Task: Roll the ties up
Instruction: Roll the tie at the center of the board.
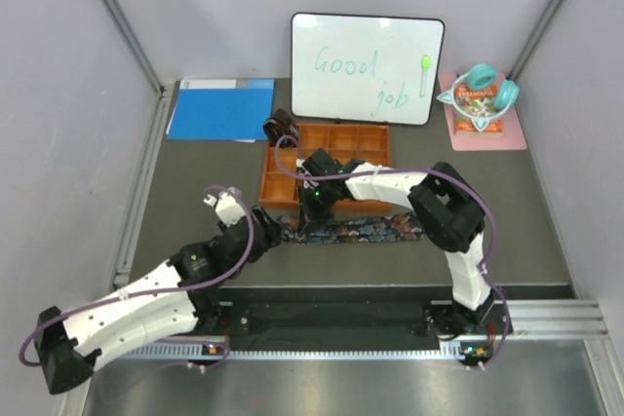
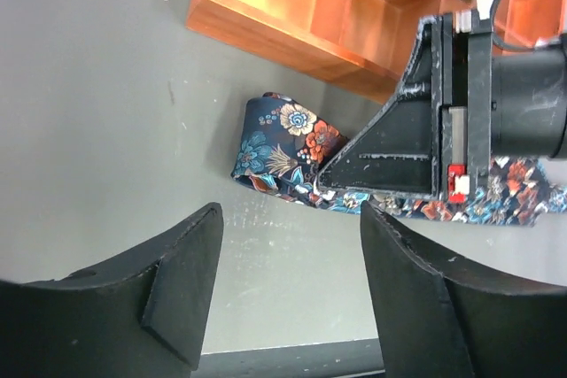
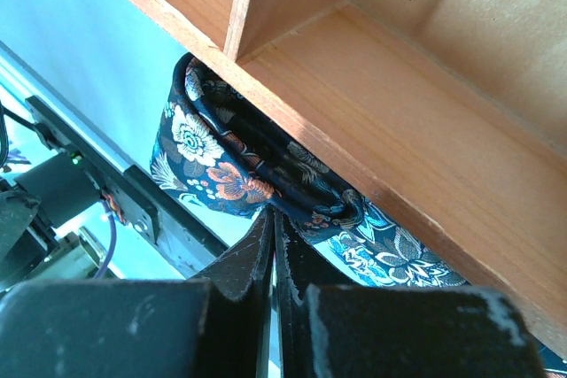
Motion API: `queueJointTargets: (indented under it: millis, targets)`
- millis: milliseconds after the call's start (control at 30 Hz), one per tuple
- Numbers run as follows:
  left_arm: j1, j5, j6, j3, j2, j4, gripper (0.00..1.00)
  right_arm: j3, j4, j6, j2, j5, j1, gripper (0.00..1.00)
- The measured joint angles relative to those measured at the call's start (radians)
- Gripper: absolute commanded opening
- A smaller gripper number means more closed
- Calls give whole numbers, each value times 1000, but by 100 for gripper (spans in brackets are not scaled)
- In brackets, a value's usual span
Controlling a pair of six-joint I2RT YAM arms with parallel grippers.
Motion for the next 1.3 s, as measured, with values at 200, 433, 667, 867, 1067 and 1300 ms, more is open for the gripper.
queueJointTargets:
  millis: [200,433,667,867,1067,1300]
  targets:
    - [36,60,87,-6,98,87,71,0,0,-2,0,1,0,0]
    - [156,196,150,-8,256,212,71,0,0,-2,0,3,0,0]
    - [235,280,188,-52,272,311,67,0,0,-2,0,3,0,0]
    - [279,336,211,-101,335,390,66,0,0,-2,0,2,0,0]
    - [287,381,225,-152,369,505,56,0,0,-2,0,2,0,0]
    - [287,391,224,-202,373,606,39,0,0,-2,0,1,0,0]
